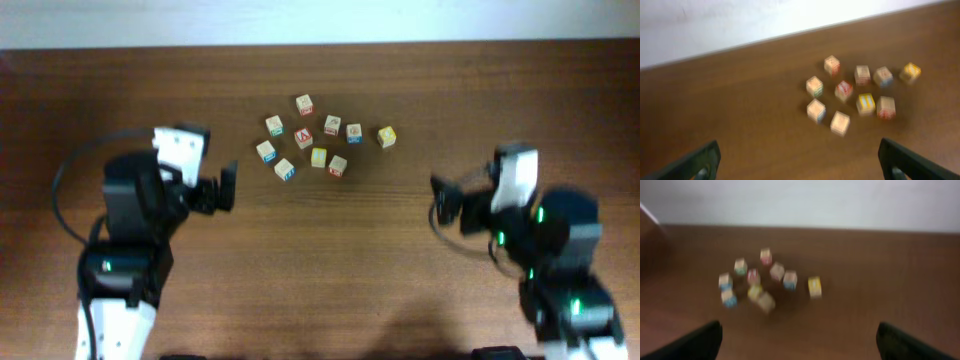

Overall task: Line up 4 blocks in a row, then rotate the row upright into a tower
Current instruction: 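Raise both arms and move the right gripper over the yellow-bordered block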

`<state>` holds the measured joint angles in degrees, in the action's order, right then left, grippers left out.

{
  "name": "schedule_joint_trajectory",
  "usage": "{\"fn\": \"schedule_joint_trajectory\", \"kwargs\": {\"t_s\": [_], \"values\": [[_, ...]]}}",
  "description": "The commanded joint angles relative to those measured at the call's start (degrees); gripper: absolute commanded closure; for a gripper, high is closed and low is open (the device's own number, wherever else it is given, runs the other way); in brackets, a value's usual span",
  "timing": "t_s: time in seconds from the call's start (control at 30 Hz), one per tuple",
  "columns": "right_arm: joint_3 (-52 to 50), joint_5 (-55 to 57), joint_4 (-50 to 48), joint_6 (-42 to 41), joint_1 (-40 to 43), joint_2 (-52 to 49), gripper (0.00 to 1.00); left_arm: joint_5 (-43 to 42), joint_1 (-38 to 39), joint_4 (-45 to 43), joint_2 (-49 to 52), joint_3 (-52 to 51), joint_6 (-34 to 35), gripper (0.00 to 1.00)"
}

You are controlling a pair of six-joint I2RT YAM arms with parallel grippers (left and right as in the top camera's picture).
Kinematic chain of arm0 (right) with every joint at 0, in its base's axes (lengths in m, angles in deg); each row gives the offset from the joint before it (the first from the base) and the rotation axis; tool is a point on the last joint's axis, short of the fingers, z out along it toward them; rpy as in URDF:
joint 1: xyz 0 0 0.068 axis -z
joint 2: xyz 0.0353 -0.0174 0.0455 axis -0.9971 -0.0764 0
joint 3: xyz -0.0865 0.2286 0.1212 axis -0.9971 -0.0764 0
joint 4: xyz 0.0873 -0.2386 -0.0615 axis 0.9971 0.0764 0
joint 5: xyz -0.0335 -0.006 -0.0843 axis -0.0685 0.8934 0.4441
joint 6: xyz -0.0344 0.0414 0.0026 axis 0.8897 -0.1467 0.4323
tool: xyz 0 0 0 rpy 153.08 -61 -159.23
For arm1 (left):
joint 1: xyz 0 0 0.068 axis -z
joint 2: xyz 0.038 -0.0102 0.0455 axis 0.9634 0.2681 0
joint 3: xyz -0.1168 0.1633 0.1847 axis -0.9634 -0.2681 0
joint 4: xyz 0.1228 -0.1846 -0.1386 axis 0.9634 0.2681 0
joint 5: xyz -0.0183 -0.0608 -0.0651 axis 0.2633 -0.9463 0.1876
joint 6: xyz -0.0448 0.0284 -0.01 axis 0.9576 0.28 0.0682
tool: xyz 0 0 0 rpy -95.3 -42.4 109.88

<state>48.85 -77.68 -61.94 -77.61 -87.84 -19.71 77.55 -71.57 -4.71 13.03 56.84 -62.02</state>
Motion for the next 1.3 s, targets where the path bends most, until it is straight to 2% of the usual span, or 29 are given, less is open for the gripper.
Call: {"fn": "schedule_joint_trajectory", "kwargs": {"t_s": [0.0, 0.13, 0.2, 0.27, 0.4, 0.5, 0.57, 0.6, 0.63, 0.8, 0.9, 1.03, 1.1, 1.13, 1.17, 1.27], "values": [[15.78, -0.83, 8.74, -0.15, 0.37, -14.95, 0.02, -0.79, 0.07, 7.91, 10.69, 13.94, 0.48, 0.01], [37.33, -1.11, 23.41, -0.17, 0.37, -36.2, 0.02, -2.12, 0.07, 19.5, 24.33, 30.49, 0.46, 0.01], [48.94, -1.33, 31.71, -0.17, 0.35, -47.21, 0.02, -5.42, 0.07, 25.9, 31.8, 39.26, 0.46, 0.01], [56.06, -1.29, 35.63, -0.17, 0.35, -55.08, 0.02, -9.31, 0.09, 28.63, 37.42, 43.63, 0.48, 0.01], [56.83, -5.73, 27.58, 1.68, -0.72, -65.48, 0.02, -12.31, 0.13, 31.3, 43.12, 43.56, 0.48, 0.01], [56.83, 2.75, 25.27, 2.8, -5.6, -71.01, 0.14, -10.05, 0.07, 30.56, 43.52, 43.56, 0.55, 0.01], [56.83, 9.4, 23.28, 2.05, -8.98, -74.36, 0.27, 3.1, 0.07, 30.82, 43.52, 43.54, 12.61, 0.09], [56.83, 12.31, 22.05, 0.61, -10.27, -76.0, 0.34, 8.72, 0.07, 31.17, 43.52, 43.56, 18.1, 0.1], [56.83, 12.61, 21.16, 0.26, -10.88, -77.29, 0.39, 10.4, 0.07, 31.17, 43.52, 43.54, 20.0, 0.1], [56.83, 12.96, 18.38, -3.23, -10.91, -81.99, 0.45, 10.43, 0.07, 31.23, 44.74, 43.5, 19.98, 0.12], [56.83, 12.96, 17.92, -3.26, -10.91, -83.41, 0.51, 10.38, 0.07, 31.26, 45.86, 43.5, 19.98, 0.09], [56.83, 13.05, 17.33, -3.5, -10.88, -83.97, 0.65, 10.38, 0.07, 31.45, 46.75, 43.45, 19.98, 0.0], [56.72, 14.27, 17.57, -5.09, -10.91, -84.0, 0.63, 10.38, 0.09, 31.47, 46.75, 43.45, 19.98, 0.01], [56.72, 14.27, 17.53, -5.57, -10.91, -84.0, 0.53, 10.38, 0.07, 31.47, 46.75, 43.45, 19.98, 0.01], [56.72, 14.25, 17.46, -6.14, -10.91, -84.0, 0.5, 10.38, 0.09, 31.47, 46.75, 43.45, 19.98, 0.01], [56.72, 14.23, 17.51, -8.74, -10.91, -84.56, 0.51, 10.38, 0.07, 31.47, 46.75, 43.45, 19.98, 0.01]]}}
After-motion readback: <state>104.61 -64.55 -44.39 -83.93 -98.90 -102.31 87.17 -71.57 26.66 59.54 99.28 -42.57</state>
